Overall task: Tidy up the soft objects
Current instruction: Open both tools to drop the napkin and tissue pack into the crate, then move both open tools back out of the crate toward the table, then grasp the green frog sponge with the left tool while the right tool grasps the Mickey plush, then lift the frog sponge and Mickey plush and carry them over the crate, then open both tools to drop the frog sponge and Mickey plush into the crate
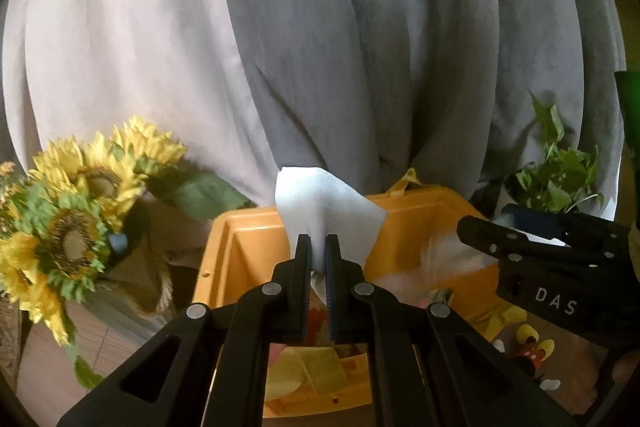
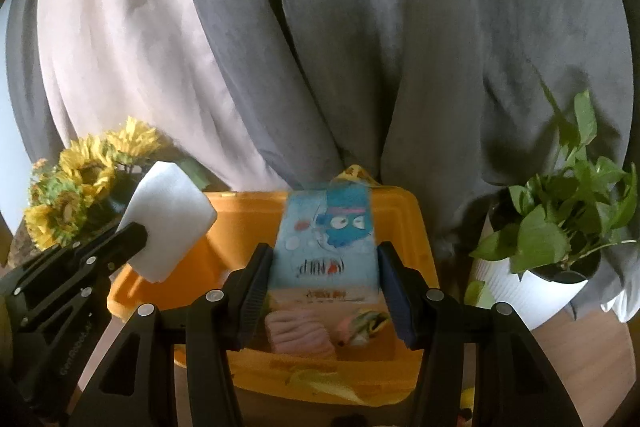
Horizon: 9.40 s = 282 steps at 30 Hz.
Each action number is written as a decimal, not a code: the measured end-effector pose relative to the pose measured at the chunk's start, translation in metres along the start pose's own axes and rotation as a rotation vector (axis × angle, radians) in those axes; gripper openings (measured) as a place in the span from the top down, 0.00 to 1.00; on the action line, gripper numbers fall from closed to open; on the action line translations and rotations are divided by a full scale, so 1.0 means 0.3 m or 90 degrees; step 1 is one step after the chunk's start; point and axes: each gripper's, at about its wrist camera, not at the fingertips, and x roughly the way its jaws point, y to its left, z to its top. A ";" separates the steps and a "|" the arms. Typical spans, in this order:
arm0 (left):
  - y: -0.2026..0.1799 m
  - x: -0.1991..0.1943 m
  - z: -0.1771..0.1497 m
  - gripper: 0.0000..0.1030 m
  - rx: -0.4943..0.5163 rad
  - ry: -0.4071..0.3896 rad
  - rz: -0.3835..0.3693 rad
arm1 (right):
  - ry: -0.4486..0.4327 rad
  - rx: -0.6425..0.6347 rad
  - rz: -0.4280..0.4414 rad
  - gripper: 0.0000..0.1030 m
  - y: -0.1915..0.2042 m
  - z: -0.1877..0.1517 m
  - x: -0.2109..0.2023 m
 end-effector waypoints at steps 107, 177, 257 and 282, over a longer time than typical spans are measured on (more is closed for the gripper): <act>-0.141 -0.206 -0.439 0.49 0.015 0.188 0.000 | 0.154 0.009 -0.045 0.33 -0.067 -0.424 -0.156; -0.149 -0.068 -0.472 0.58 -0.001 0.240 -0.026 | 0.181 -0.058 -0.080 0.54 -0.081 -0.505 -0.041; 0.064 -0.248 0.080 0.58 -0.026 -0.090 0.034 | -0.166 -0.081 0.030 0.54 0.137 0.042 -0.264; 0.120 0.024 0.020 0.57 -0.025 -0.012 0.038 | -0.079 -0.082 0.052 0.49 0.119 0.041 0.062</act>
